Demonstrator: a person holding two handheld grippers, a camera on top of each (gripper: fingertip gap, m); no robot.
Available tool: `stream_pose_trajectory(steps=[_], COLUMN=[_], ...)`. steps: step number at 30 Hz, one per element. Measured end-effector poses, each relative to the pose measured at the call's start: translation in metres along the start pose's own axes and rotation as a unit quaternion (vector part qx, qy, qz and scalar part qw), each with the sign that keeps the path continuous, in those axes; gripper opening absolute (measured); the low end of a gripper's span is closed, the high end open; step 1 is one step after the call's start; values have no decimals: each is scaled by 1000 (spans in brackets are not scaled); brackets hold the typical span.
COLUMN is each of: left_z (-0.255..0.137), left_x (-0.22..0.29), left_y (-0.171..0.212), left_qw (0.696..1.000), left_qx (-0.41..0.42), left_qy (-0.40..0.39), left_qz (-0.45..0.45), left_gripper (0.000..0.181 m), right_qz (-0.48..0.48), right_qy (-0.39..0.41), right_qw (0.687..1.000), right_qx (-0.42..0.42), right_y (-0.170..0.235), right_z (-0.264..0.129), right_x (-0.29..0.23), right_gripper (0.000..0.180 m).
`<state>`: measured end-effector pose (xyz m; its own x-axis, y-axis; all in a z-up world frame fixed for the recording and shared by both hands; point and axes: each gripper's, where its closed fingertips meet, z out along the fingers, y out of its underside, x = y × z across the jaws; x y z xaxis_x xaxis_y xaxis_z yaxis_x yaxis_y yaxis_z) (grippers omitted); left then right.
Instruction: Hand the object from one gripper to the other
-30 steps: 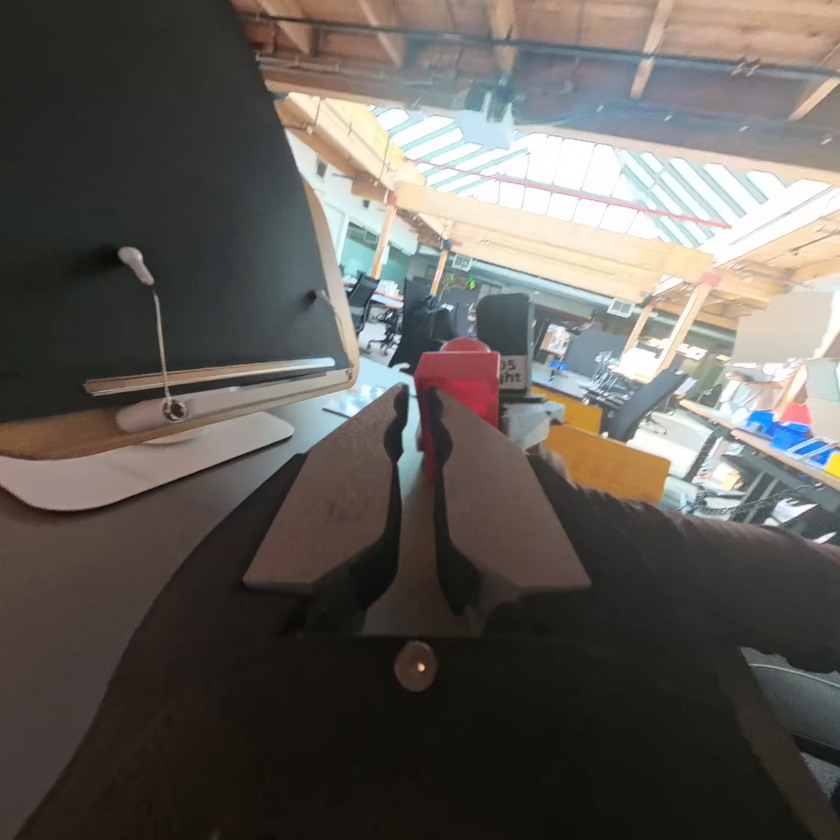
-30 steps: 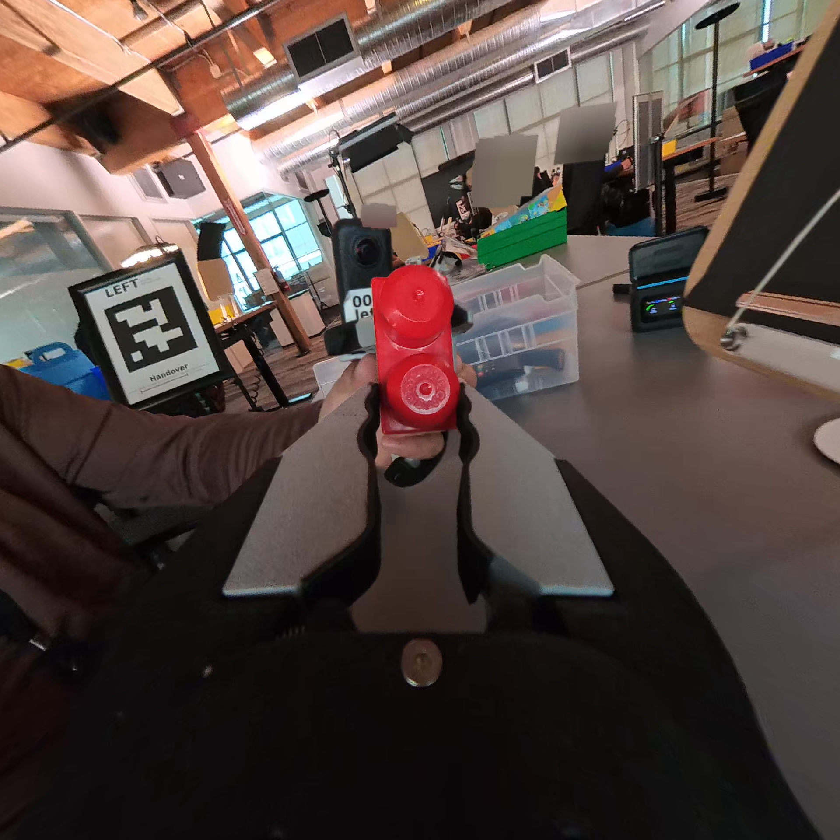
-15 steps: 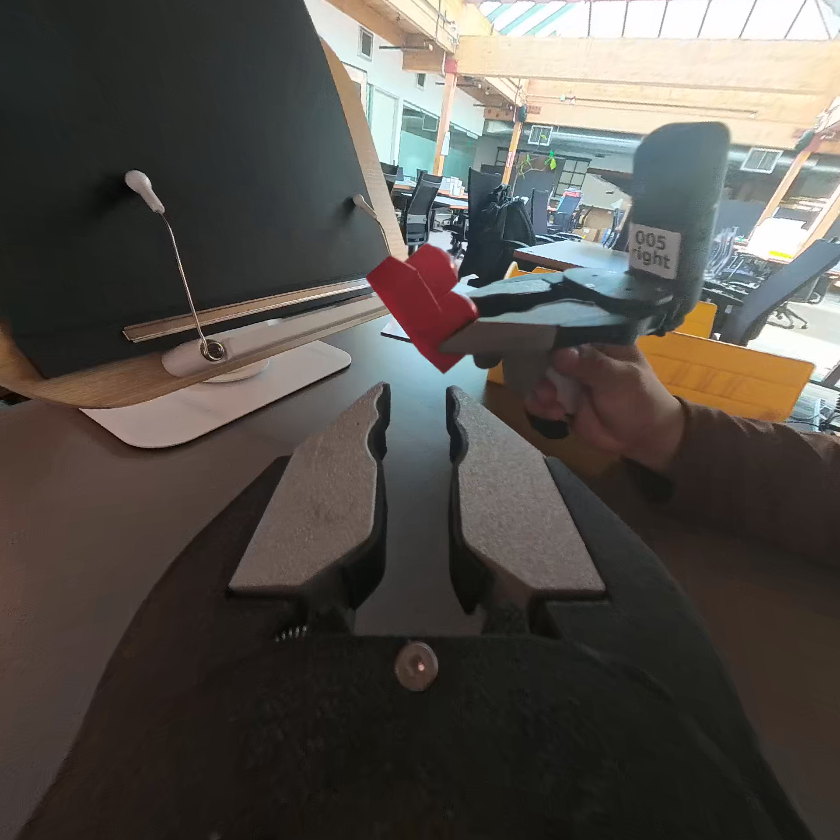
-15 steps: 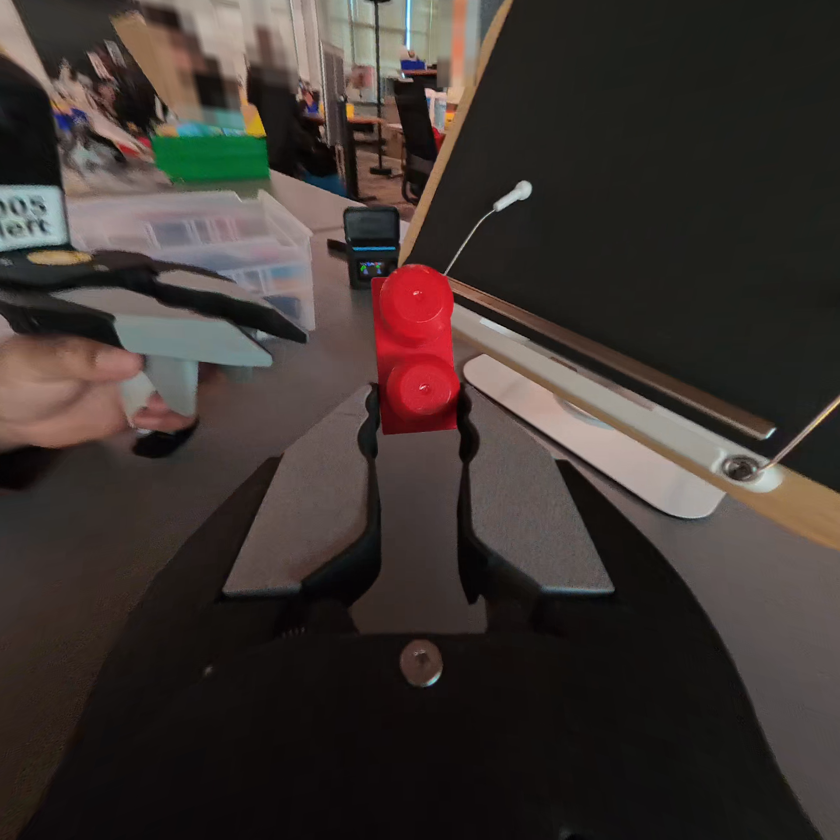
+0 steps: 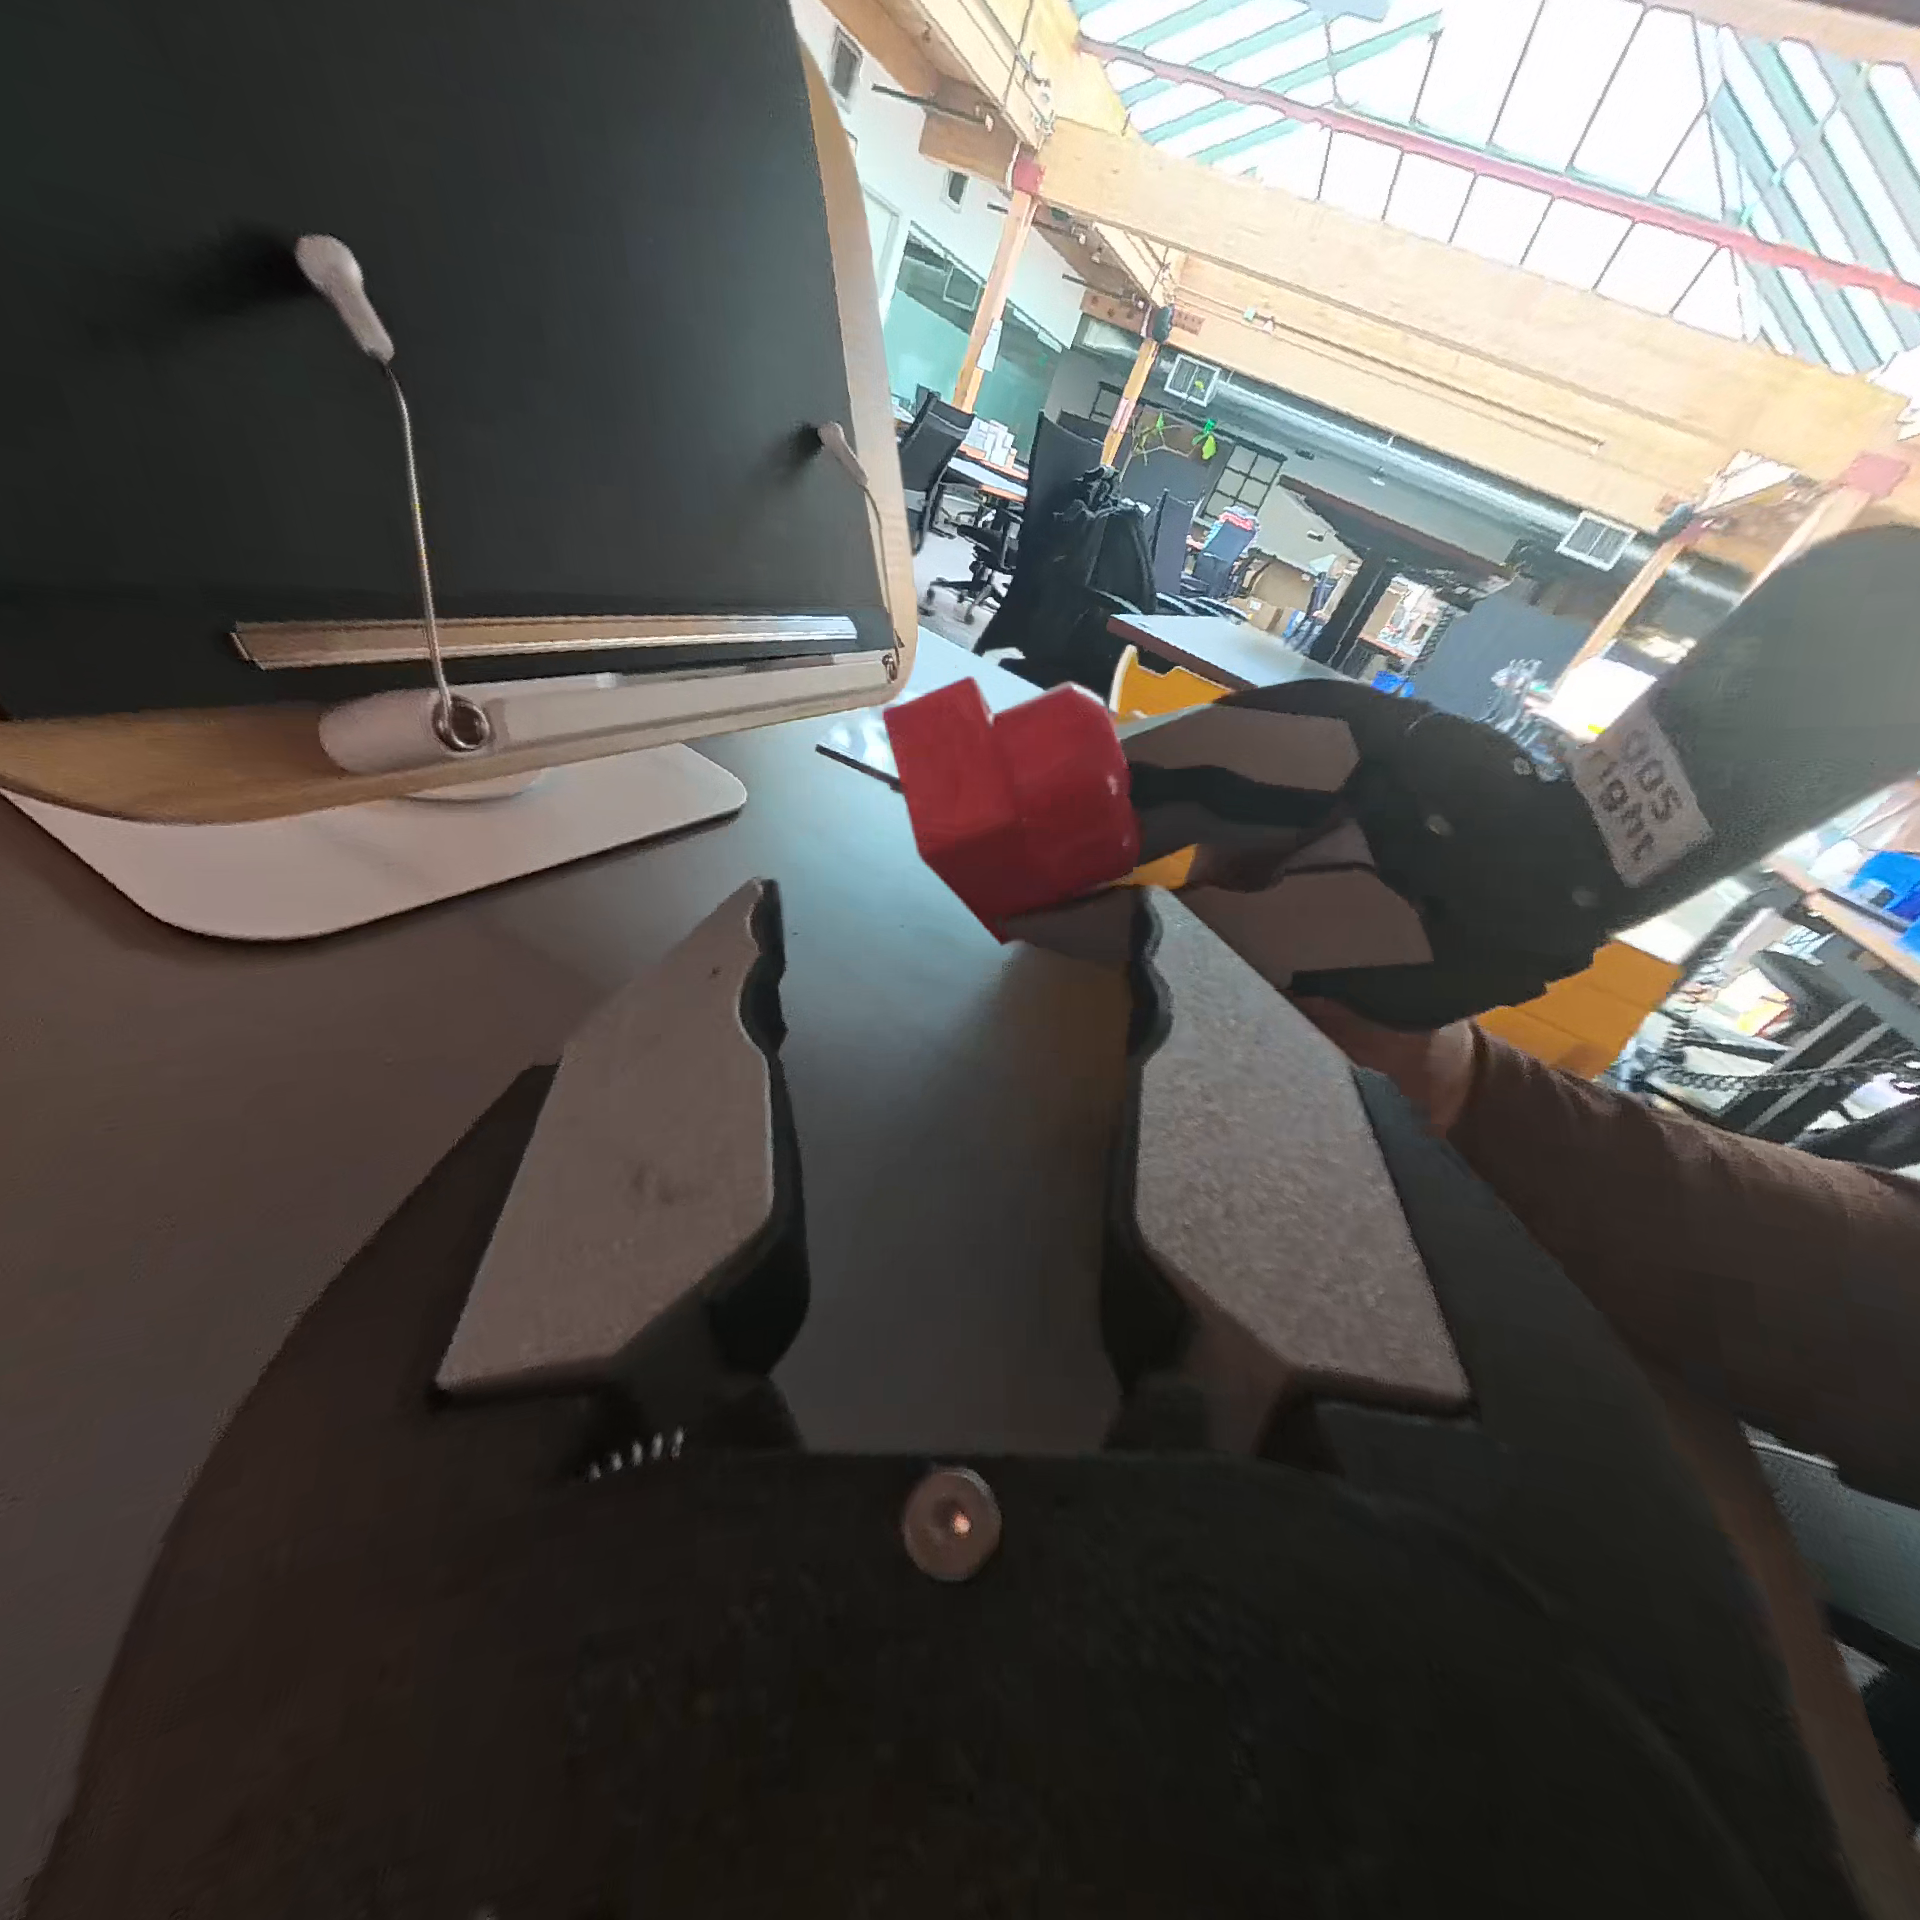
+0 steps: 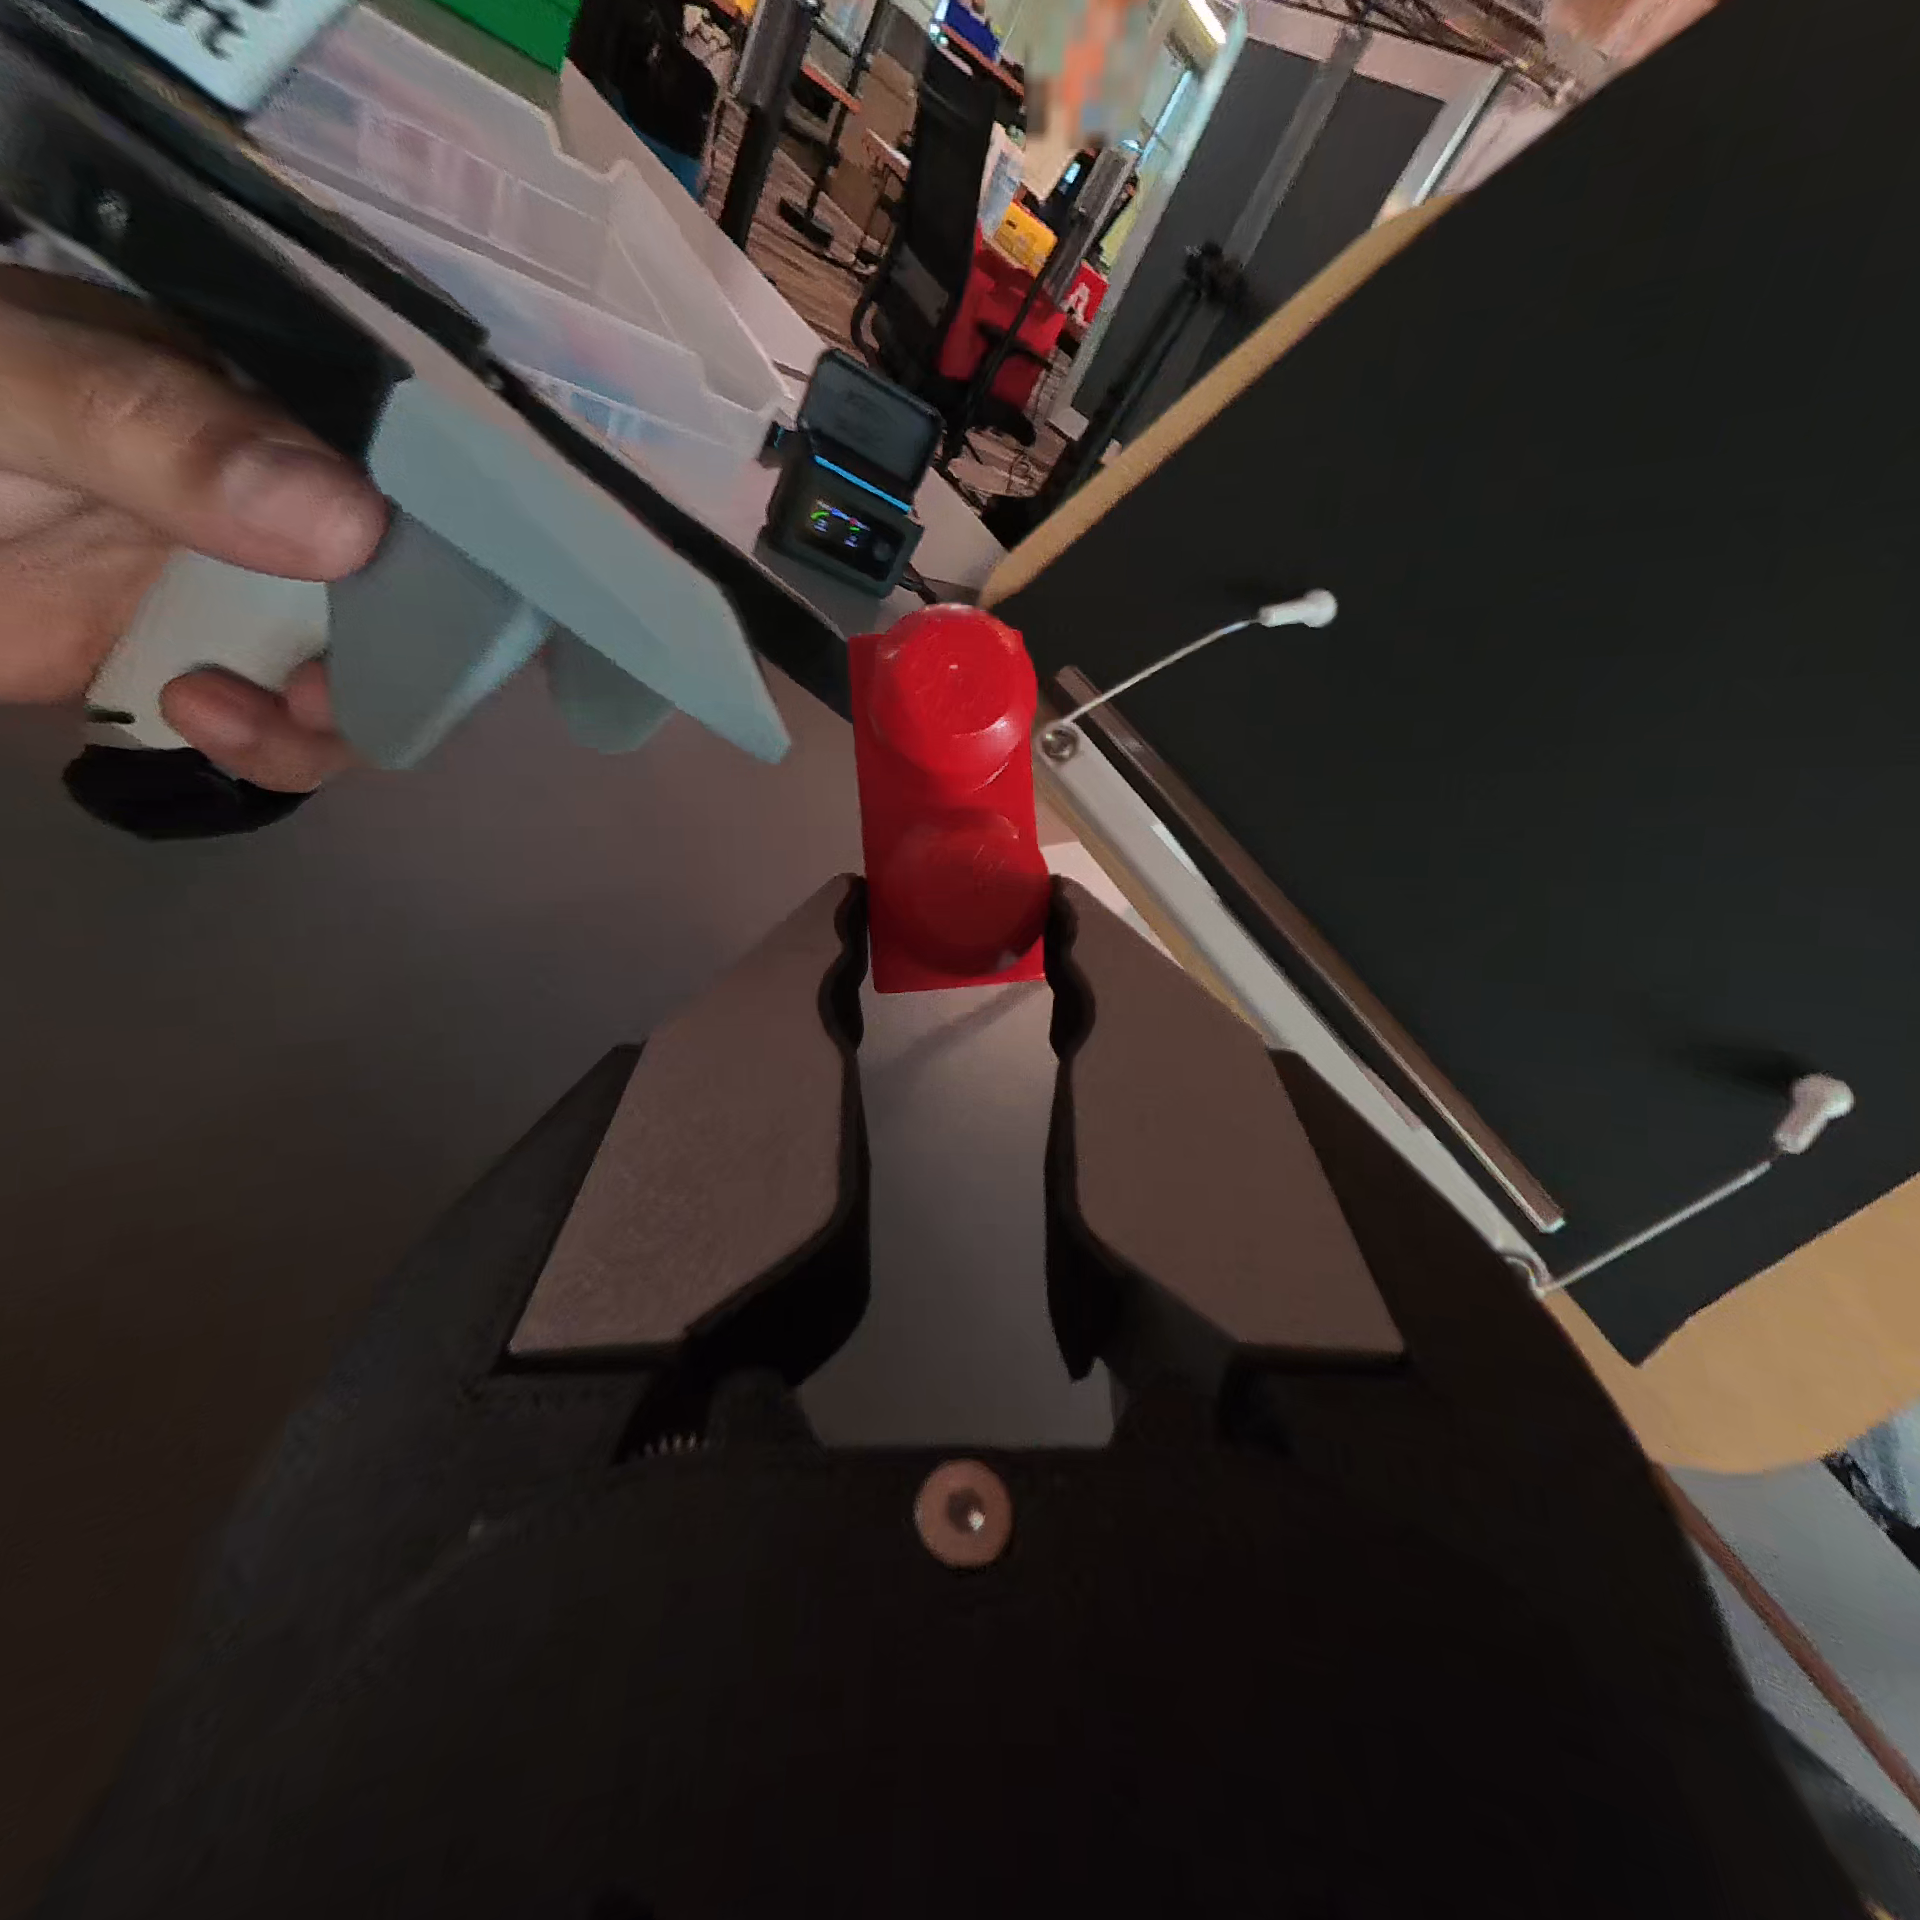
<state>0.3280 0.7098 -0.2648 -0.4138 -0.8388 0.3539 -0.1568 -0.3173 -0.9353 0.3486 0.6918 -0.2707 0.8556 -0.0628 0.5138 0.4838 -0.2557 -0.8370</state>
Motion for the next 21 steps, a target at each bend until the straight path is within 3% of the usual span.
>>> stream_pose_trajectory(steps=[6,21], left_z=[0,4], left_x=[0,3], left_y=[0,6], left_qw=[999,999], left_qx=[0,-14], left_qy=[13,20], left_qz=[-32,-26], left_gripper=[75,73], right_qz=[-5,-5], right_qy=[-12,-16], right_qw=[1000,1000], right_qx=[-2,-2], right_y=[0,0], right_z=[2,2], right_x=[-9,-10], right_gripper=[31,31])
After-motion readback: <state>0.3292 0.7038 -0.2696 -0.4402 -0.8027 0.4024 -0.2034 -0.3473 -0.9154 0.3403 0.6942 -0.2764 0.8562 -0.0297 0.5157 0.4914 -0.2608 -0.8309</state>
